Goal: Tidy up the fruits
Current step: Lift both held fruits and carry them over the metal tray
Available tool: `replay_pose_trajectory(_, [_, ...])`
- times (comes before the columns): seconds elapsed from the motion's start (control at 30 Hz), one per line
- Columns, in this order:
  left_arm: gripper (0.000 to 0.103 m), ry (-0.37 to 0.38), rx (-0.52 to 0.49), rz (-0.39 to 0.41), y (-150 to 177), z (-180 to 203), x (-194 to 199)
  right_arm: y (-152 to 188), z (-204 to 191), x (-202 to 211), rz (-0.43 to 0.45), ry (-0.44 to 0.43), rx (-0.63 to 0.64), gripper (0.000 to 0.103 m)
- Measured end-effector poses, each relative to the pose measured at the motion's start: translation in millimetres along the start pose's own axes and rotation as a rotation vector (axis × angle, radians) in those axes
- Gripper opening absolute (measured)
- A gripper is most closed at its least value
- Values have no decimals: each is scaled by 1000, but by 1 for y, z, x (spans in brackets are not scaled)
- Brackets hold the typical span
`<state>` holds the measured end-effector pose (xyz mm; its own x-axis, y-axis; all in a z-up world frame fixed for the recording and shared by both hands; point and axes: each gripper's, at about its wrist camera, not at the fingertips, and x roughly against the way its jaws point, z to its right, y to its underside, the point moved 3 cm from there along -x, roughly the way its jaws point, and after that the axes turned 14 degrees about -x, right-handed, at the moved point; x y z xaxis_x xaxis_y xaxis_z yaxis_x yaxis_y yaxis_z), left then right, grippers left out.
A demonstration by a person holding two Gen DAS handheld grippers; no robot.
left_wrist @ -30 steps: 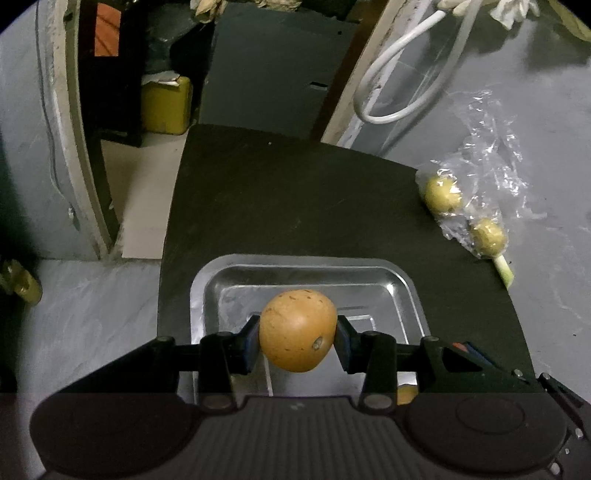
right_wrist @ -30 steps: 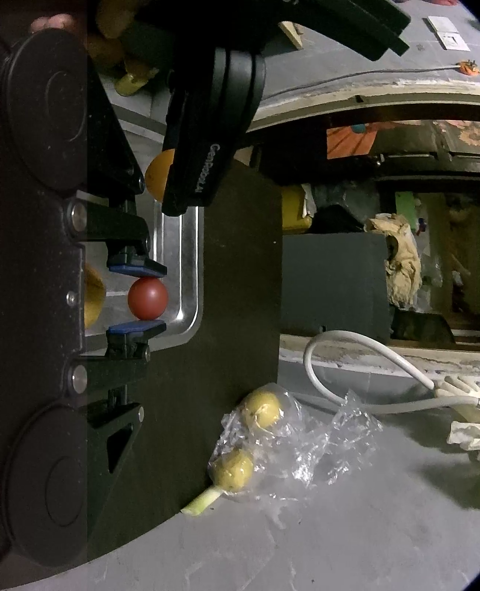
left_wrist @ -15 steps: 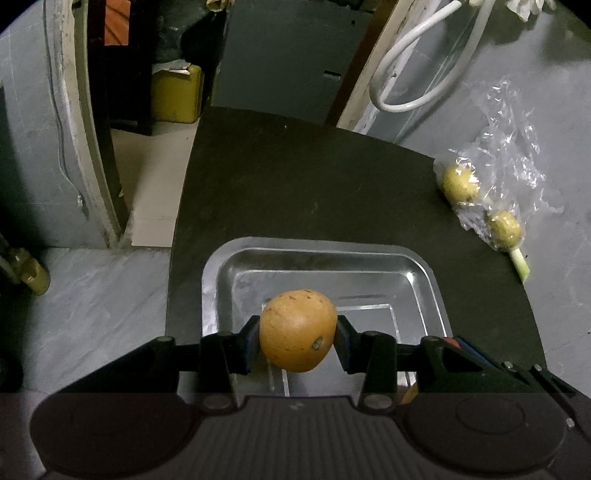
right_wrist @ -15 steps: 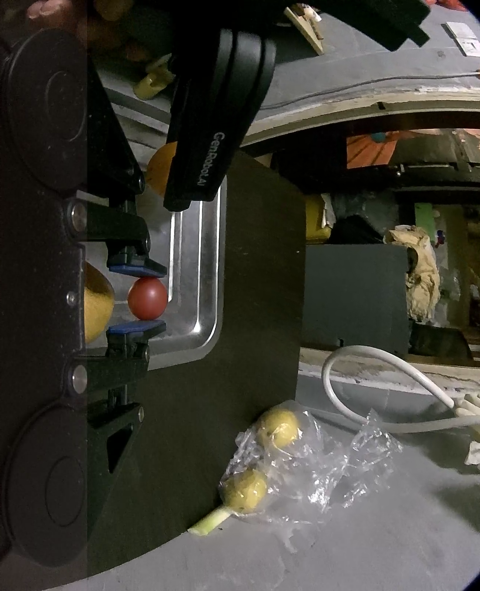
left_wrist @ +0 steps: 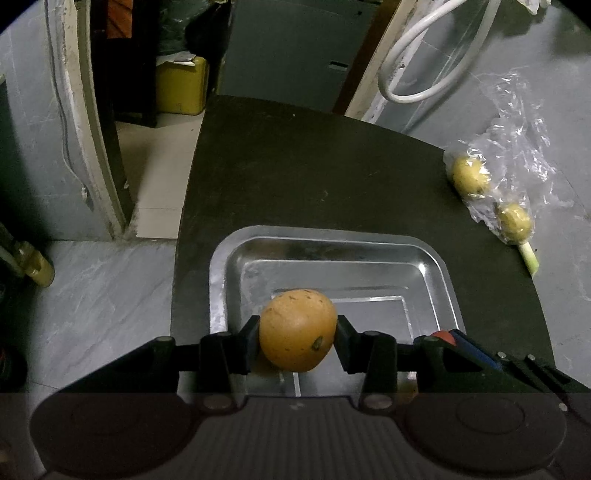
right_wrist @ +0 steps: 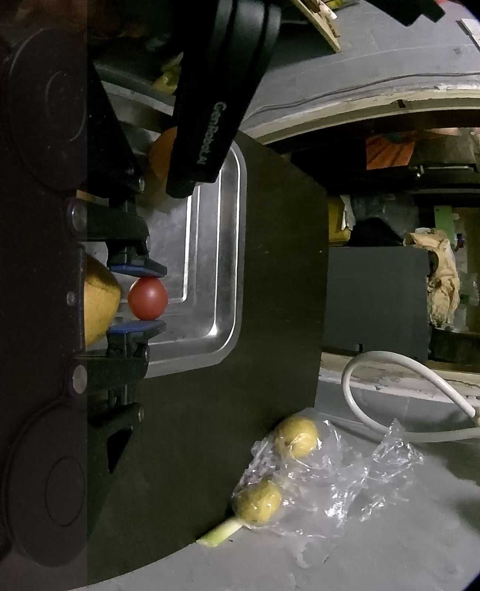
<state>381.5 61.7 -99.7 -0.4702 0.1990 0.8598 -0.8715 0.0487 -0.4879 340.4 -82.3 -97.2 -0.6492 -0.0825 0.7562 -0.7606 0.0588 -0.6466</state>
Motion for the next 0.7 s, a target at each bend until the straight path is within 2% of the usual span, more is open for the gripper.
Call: replay_pose_trajectory(0.7, [46,-14,-4,-13,-1,0,-3,-2,3,-11,-50,2,-11,29])
